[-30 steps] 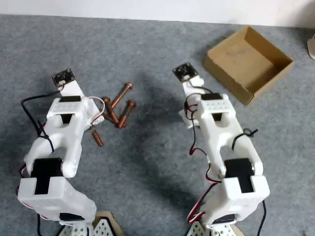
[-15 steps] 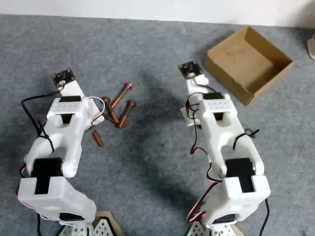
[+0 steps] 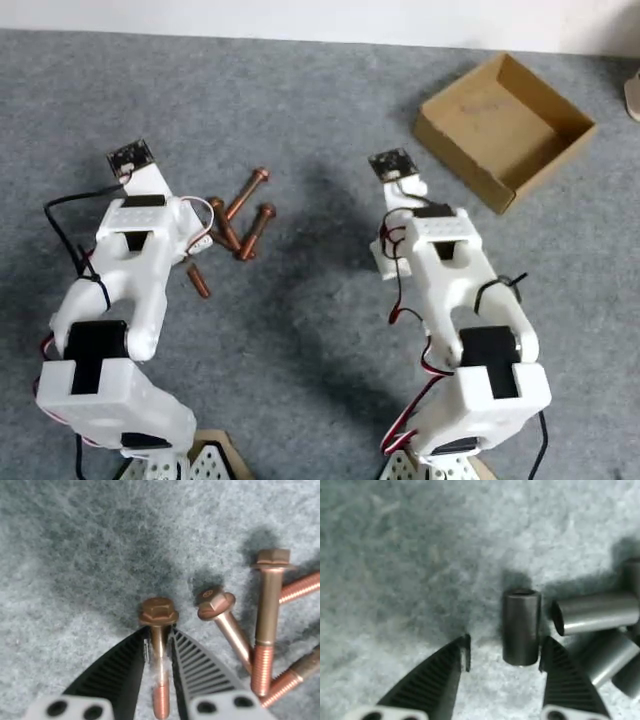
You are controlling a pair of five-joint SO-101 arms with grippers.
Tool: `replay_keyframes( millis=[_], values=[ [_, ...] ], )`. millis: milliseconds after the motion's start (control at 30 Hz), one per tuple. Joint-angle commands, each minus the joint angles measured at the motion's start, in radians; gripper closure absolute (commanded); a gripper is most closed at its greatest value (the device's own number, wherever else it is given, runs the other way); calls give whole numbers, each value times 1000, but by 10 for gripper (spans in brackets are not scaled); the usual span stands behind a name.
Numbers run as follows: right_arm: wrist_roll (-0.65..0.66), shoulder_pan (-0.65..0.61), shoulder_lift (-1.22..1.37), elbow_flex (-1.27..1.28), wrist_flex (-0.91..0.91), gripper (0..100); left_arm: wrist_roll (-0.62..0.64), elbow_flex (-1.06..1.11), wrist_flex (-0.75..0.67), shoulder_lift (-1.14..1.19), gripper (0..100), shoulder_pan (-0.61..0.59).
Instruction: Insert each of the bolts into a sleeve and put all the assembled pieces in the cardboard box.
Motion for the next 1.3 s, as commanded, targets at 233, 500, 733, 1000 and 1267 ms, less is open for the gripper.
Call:
replay_keyframes(
  millis=[233, 500, 733, 1000, 1267],
  values=[
    [100, -10, -38, -4, -77, 783, -8, -10, -3, 24, 965, 12],
    [147, 21, -35, -25, -15, 783, -8, -10, -3, 24, 965, 12],
    [147, 59, 148, -225, 116, 783, -8, -10, -3, 24, 965, 12],
    [147, 81, 251, -410, 170, 783, -8, -10, -3, 24, 965, 12],
    [147, 44, 251, -414, 171, 783, -8, -10, -3, 24, 965, 12]
  ],
)
